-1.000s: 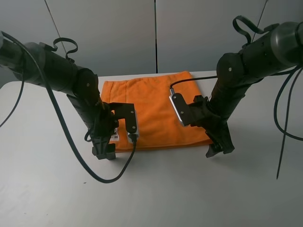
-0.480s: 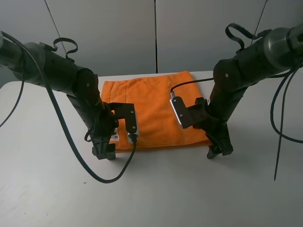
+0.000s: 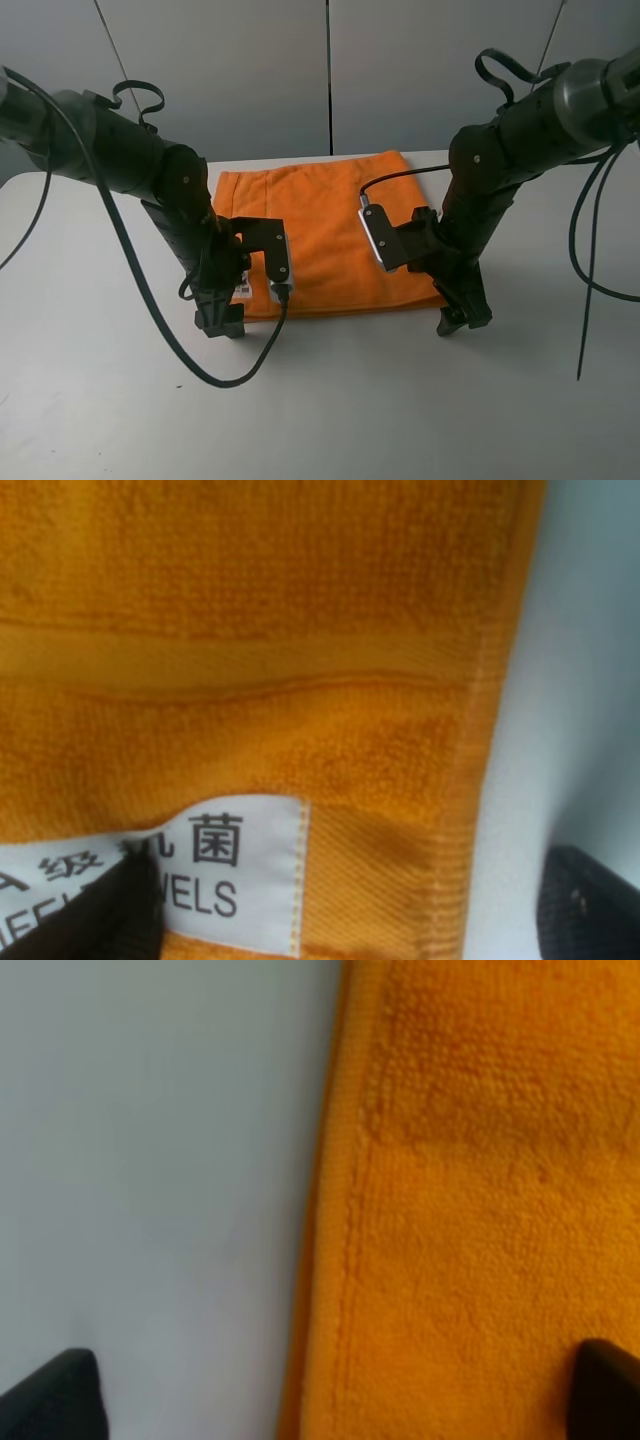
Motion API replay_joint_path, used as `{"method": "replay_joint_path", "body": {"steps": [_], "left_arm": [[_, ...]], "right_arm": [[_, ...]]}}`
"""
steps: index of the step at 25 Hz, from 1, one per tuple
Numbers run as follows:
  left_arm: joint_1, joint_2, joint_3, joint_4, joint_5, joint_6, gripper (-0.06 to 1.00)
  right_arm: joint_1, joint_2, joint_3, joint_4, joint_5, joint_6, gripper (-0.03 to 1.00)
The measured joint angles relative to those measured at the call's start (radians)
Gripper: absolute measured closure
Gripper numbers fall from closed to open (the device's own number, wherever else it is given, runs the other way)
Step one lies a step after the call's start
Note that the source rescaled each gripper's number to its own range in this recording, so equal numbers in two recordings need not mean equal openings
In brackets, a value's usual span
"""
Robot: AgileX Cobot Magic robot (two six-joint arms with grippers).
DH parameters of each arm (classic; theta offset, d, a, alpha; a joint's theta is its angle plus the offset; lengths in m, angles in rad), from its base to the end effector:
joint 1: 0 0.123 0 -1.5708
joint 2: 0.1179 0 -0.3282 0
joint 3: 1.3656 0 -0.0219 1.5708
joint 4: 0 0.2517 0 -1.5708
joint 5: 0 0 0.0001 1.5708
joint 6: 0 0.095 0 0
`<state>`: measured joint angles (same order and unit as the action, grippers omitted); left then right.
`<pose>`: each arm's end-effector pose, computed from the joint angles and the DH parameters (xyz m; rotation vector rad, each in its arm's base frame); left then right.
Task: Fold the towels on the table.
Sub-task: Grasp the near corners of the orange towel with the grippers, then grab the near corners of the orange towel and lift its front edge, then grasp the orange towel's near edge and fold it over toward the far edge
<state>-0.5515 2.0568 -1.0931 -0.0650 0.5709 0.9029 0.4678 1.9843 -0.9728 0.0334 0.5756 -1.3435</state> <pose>0.3185 -0.1998 0.1195 1.9433 2.3028 -0.0246 0.3046 0.1558 0.1235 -2.3887 1.9271 -0.0196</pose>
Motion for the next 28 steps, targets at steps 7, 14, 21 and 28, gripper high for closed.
{"method": "replay_joint_path", "body": {"steps": [7, 14, 21, 28], "left_arm": [[0.000, 0.000, 0.000, 0.005, -0.016, 0.008, 0.28], [-0.001, 0.004, 0.000, 0.028, -0.082, 0.010, 0.93], [-0.001, 0.002, 0.000, 0.028, -0.086, 0.006, 0.93], [-0.001, -0.063, 0.012, 0.033, -0.038, -0.012, 0.94]], "right_arm": [[0.000, 0.002, 0.000, -0.021, 0.009, 0.009, 0.48], [0.000, 0.009, -0.002, -0.033, -0.030, 0.060, 0.96], [0.000, 0.007, -0.002, -0.027, -0.030, 0.086, 0.96], [0.000, -0.074, 0.008, 0.085, 0.005, 0.111, 0.96]]}}
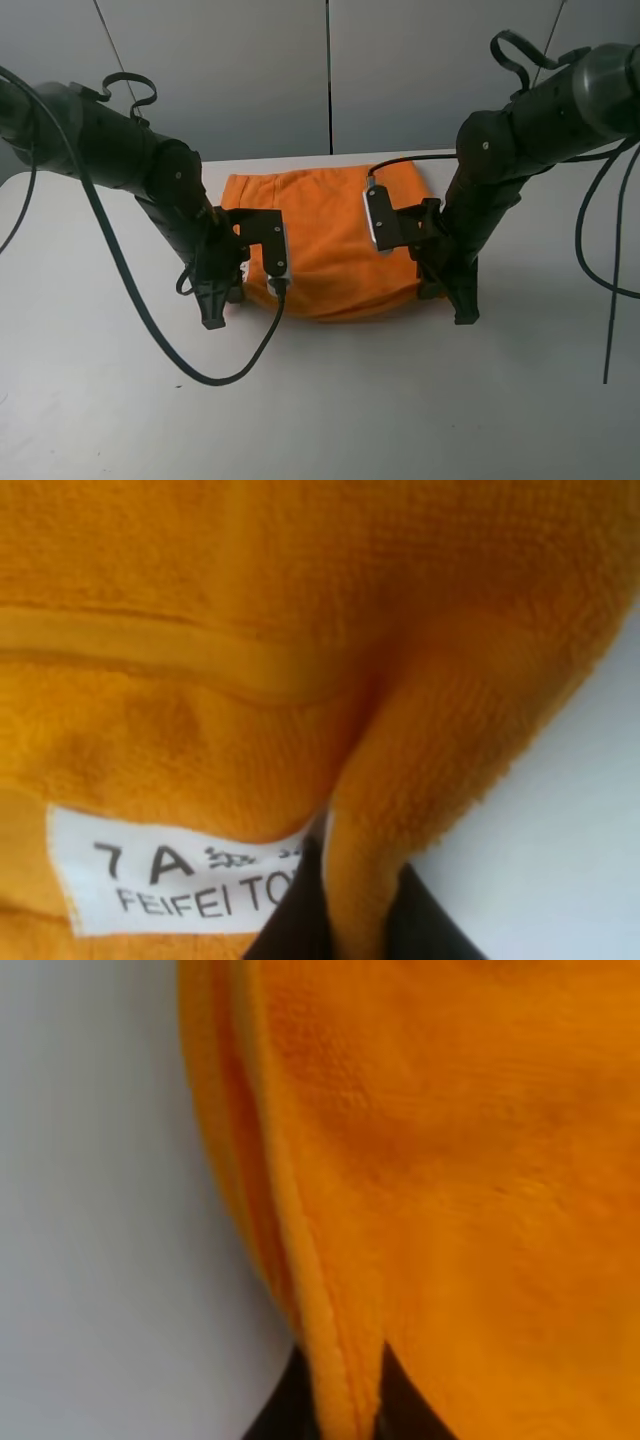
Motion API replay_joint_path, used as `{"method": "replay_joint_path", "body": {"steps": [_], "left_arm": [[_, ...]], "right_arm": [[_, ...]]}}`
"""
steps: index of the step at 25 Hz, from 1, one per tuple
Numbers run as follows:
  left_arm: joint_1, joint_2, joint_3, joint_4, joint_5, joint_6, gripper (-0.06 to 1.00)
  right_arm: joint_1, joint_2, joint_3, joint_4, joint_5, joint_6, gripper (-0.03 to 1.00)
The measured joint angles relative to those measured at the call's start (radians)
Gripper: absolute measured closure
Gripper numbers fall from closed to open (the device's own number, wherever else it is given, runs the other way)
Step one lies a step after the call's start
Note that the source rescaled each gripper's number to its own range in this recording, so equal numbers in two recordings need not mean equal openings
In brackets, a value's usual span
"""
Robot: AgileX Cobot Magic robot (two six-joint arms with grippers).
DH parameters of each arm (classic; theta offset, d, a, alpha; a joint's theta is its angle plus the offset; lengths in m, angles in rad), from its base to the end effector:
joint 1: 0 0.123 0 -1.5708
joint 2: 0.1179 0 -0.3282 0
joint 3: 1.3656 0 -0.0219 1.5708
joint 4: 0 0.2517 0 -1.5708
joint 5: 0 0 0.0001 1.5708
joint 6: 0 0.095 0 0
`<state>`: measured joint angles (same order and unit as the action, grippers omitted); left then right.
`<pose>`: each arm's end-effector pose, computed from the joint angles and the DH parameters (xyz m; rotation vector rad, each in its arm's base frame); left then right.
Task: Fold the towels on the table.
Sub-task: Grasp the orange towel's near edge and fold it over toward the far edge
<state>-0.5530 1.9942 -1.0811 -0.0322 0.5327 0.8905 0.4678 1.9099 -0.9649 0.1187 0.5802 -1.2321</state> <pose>0.3190 -0.1987 0.1412 1.9065 2.2236 0.0245 0.2996 0.1583 0.1475 -2.1512 2.0791 0.0253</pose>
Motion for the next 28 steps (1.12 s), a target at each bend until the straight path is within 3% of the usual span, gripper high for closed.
{"method": "replay_joint_path", "body": {"steps": [10, 19, 28], "left_arm": [[0.000, -0.204, 0.001, 0.040, 0.122, -0.065, 0.94], [-0.001, -0.307, 0.002, 0.221, 0.179, -0.172, 0.94], [-0.006, -0.307, 0.002, 0.327, 0.189, -0.296, 0.94]], "right_arm": [[0.000, -0.152, 0.001, 0.020, 0.018, 0.002, 0.96], [0.000, -0.232, -0.028, -0.010, 0.009, 0.024, 0.96], [0.006, -0.232, -0.114, -0.109, 0.026, 0.102, 0.96]]}}
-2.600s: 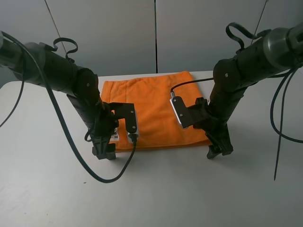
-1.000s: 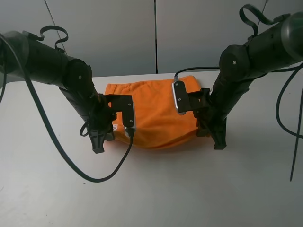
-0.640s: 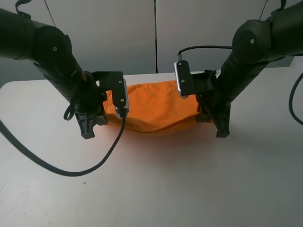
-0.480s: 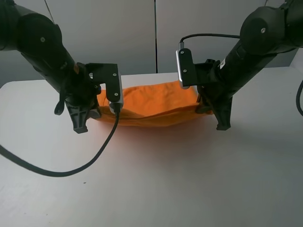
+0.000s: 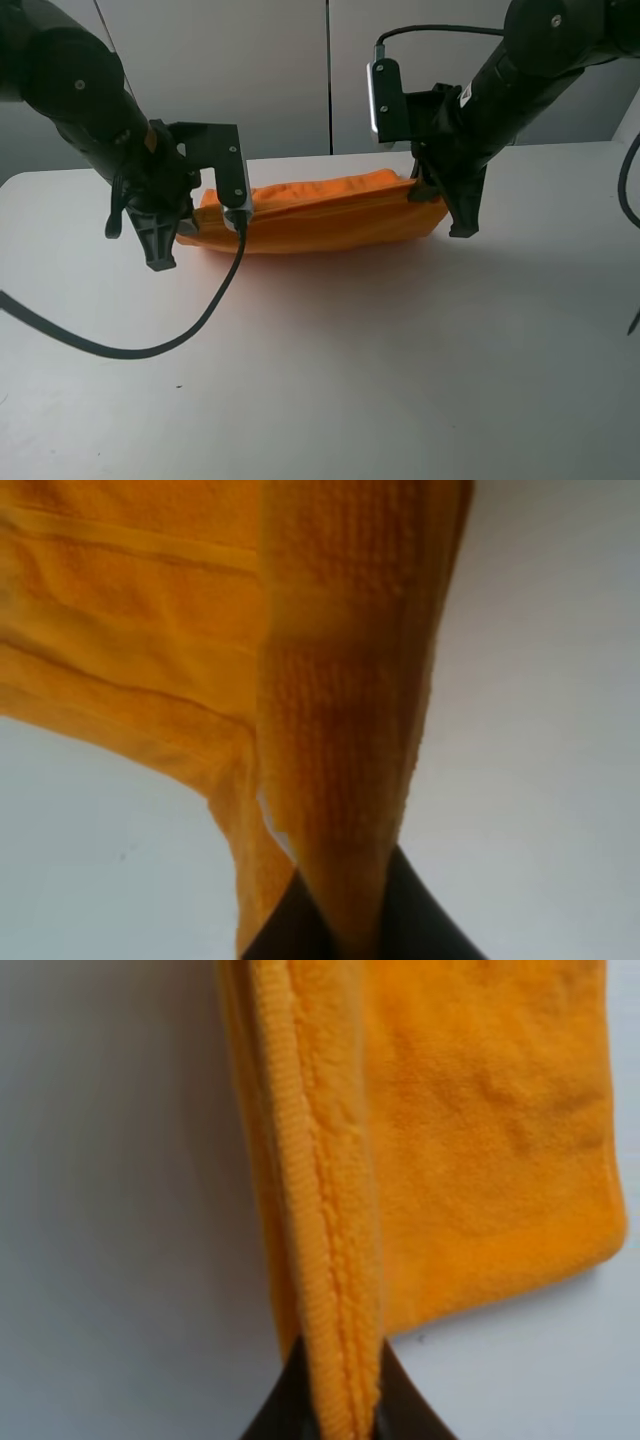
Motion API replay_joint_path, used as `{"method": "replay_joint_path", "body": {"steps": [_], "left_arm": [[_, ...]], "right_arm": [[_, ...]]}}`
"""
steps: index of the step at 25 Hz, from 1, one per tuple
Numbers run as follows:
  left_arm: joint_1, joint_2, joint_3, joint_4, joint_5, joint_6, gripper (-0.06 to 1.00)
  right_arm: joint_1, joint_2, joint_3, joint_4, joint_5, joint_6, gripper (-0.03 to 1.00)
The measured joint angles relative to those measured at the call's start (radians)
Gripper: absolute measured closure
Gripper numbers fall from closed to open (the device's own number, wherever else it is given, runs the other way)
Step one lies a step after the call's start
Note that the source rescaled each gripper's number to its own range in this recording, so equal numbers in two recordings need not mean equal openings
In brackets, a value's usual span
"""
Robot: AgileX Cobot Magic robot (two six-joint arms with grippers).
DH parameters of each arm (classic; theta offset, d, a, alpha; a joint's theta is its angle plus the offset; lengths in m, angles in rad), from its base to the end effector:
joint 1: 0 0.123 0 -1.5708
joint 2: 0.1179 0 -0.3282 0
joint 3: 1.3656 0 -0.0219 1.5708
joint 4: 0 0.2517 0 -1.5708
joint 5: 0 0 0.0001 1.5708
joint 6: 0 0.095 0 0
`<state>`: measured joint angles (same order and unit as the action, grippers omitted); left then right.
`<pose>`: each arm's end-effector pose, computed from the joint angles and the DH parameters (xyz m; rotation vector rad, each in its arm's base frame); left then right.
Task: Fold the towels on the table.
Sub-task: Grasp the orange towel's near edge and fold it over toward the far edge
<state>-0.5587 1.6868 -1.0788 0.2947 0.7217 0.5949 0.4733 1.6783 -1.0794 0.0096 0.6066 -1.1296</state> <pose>0.2956 -0.1633 0.2484 1.7432 2.1928 0.3332 0.3068 0.1577 0.2533 -1.9365 1.8878 -0.1914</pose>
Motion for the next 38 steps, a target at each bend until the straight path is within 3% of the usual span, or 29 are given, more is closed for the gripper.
{"method": "replay_joint_path", "body": {"steps": [4, 11, 24, 33, 38], "left_arm": [[0.000, 0.000, 0.000, 0.050, -0.028, -0.048, 0.94], [0.005, 0.000, 0.000, 0.270, -0.092, -0.235, 0.94], [0.145, 0.022, 0.000, 0.296, -0.363, -0.303, 0.94], [0.170, 0.161, 0.000, 0.456, -0.470, -0.456, 0.94], [0.192, 0.229, -0.002, 0.502, -0.524, -0.526, 0.94]], "right_arm": [[0.002, 0.004, -0.027, -0.028, -0.022, 0.004, 0.96], [0.002, 0.061, -0.067, -0.084, -0.065, 0.004, 0.96], [-0.055, 0.153, -0.137, -0.100, -0.216, 0.008, 0.97], [-0.065, 0.271, -0.186, -0.103, -0.228, 0.008, 0.97], [-0.065, 0.327, -0.199, -0.103, -0.244, 0.008, 0.97]]}}
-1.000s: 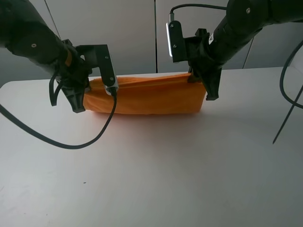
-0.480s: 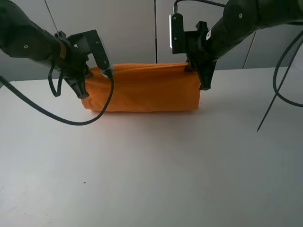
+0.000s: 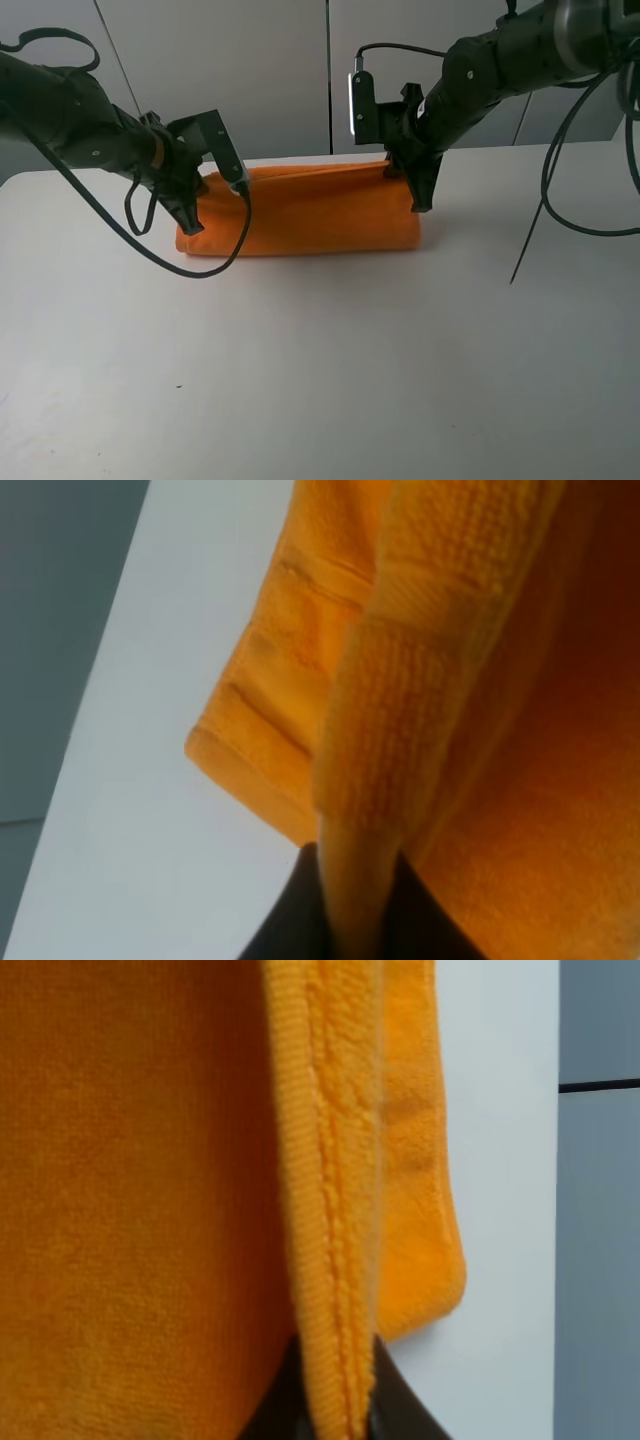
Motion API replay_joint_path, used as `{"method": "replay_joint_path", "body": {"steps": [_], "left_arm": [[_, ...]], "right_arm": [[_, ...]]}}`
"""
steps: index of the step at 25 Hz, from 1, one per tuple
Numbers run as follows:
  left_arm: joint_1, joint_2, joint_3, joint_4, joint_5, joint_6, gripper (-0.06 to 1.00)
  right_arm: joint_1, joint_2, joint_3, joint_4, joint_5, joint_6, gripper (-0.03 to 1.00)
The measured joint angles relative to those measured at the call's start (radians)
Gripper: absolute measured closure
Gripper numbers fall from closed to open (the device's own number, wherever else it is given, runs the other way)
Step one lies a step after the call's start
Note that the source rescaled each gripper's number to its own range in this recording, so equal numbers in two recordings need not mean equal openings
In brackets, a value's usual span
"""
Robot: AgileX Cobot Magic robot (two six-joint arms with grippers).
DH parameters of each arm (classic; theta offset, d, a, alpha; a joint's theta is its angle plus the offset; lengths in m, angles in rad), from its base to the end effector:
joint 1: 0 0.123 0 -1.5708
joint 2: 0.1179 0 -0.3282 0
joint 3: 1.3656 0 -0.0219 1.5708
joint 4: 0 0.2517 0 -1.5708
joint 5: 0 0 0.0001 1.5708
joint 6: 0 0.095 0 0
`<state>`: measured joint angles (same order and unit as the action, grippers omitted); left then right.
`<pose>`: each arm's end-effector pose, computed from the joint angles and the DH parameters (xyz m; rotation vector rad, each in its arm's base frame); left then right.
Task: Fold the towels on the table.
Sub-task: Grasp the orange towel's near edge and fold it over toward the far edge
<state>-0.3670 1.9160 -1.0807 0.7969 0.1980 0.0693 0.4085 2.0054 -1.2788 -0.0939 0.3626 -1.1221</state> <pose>0.3832 -0.1329 0.1885 1.3756 2.0700 0.3845 0.4037 0.1713 0.1898 -1.8792 1.8093 -0.3383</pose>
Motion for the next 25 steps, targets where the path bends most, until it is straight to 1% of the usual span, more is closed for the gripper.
{"method": "replay_joint_path", "body": {"steps": [7, 12, 19, 25], "left_arm": [[0.040, 0.053, 0.000, 0.019, -0.080, -0.013, 0.94], [0.040, 0.061, -0.002, 0.101, -0.127, -0.013, 0.94], [0.040, 0.113, -0.086, 0.145, -0.134, -0.060, 0.94], [0.041, 0.178, -0.161, 0.150, -0.124, -0.069, 0.94]], "right_arm": [[-0.004, 0.055, -0.011, -0.008, -0.043, 0.004, 0.97], [-0.029, 0.067, -0.012, -0.010, -0.060, 0.029, 0.97], [-0.045, 0.071, -0.012, -0.016, -0.077, 0.041, 0.97], [-0.049, 0.094, -0.012, -0.022, -0.090, 0.041, 0.97]]}}
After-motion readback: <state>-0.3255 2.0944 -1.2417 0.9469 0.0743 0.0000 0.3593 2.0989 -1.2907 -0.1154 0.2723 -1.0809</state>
